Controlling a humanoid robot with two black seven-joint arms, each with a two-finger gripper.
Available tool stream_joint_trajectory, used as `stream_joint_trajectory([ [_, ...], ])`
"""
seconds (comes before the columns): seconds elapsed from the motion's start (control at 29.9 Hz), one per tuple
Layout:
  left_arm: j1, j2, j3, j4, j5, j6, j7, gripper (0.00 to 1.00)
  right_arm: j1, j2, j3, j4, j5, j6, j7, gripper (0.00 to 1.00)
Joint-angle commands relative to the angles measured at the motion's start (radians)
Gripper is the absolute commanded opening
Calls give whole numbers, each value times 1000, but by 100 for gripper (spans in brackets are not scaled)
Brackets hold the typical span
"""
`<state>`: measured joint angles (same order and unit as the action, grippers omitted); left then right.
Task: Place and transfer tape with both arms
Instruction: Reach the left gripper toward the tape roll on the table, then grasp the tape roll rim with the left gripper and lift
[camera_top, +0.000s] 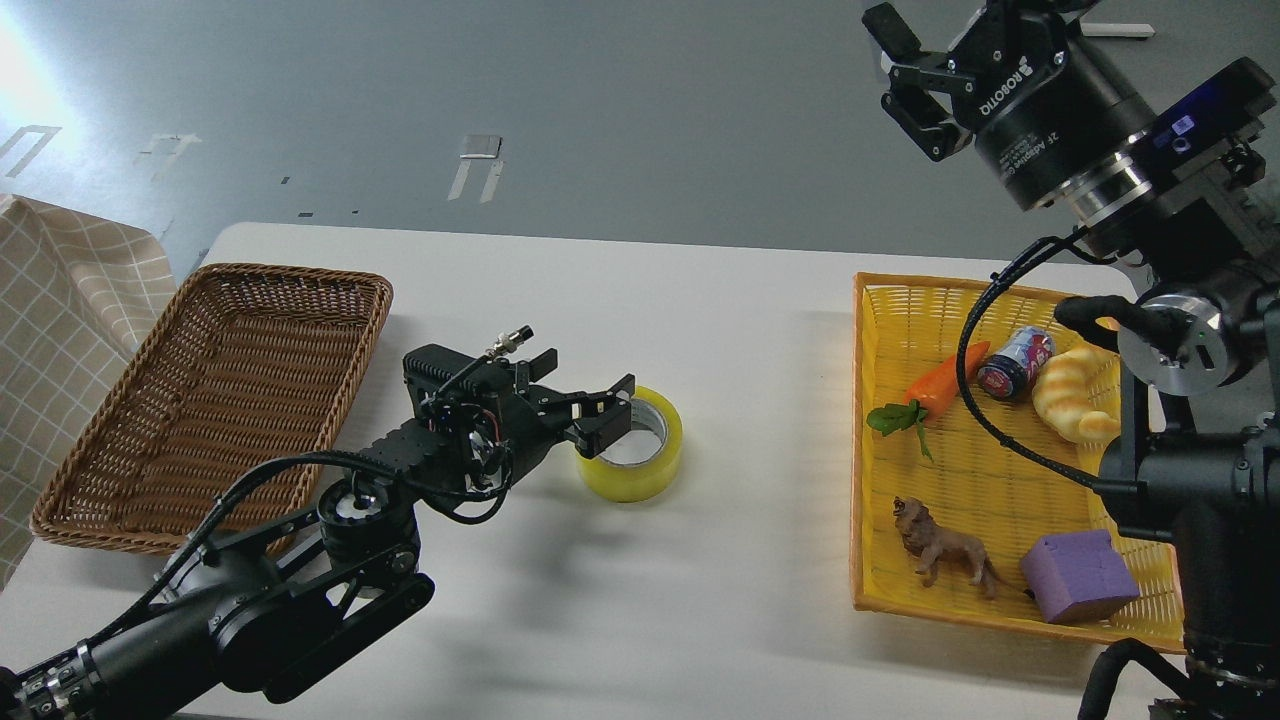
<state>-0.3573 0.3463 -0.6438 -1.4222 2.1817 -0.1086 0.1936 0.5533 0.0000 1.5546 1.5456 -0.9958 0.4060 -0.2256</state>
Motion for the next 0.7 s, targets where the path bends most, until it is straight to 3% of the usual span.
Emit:
stream_joint_trajectory([
  [0.0, -5, -3, 9, 14, 0, -19, 1, 98, -3, 0, -1, -5, -1, 0, 0, 100],
  [0.33, -51, 3, 116, 45, 0, -29, -8, 98, -4, 0, -1, -16, 0, 0, 2, 100],
  [0.67, -95, -13, 122, 137, 0, -37, -20, 98, -41, 0, 7, -13, 0, 0, 5, 100],
])
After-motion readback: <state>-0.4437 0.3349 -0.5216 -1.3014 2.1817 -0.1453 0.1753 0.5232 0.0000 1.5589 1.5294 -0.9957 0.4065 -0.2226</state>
